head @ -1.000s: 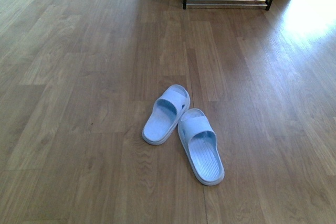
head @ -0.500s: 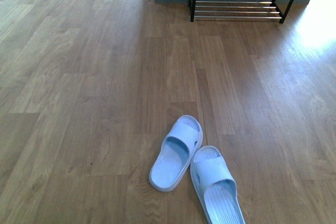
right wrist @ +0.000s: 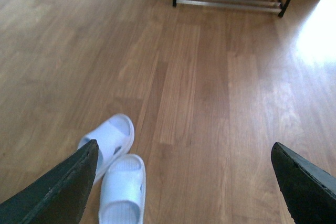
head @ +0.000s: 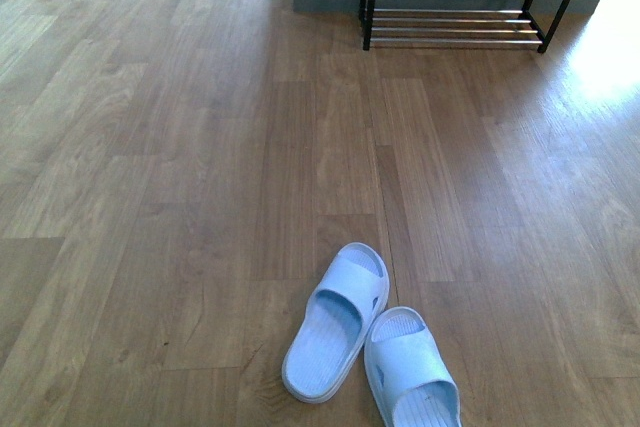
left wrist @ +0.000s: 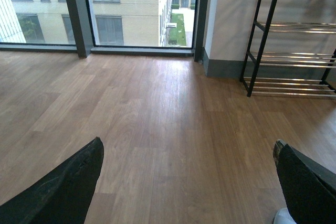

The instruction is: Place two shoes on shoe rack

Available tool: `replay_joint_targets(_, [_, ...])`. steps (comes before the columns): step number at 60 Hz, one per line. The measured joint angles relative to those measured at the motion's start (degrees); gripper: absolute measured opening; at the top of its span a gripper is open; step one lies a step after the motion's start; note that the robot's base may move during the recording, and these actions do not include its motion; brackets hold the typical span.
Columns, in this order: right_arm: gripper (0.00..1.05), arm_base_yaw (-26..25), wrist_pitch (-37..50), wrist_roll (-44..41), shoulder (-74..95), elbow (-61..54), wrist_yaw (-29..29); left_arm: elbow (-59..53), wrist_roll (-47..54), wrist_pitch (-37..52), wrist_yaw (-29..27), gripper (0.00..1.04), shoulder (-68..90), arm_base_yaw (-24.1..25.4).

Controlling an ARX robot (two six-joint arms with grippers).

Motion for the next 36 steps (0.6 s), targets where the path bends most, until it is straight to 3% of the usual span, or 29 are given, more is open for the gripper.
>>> replay_joint_targets(8, [0.95,-0.9,24.0,-4.3,36.0,1.8,-2.4,0.0,0.0,0.0,0.0,0.95,0.0,0.0])
replay_joint_targets(17, [0.95,1.5,41.0,-5.6,70.3,9.5,-1.8,0.0,0.0,0.0,0.0,0.95,0.0,0.0])
replay_joint_targets(22, [0.95,4.2,43.3,-5.8,89.0,16.0,-1.3,0.0,0.0,0.0,0.0,0.95,0.0,0.0])
replay_joint_targets(36, [0.95,5.0,42.4,-5.7,111.5,28.6,-0.8,0.0,0.0,0.0,0.0,0.95,0.0,0.0])
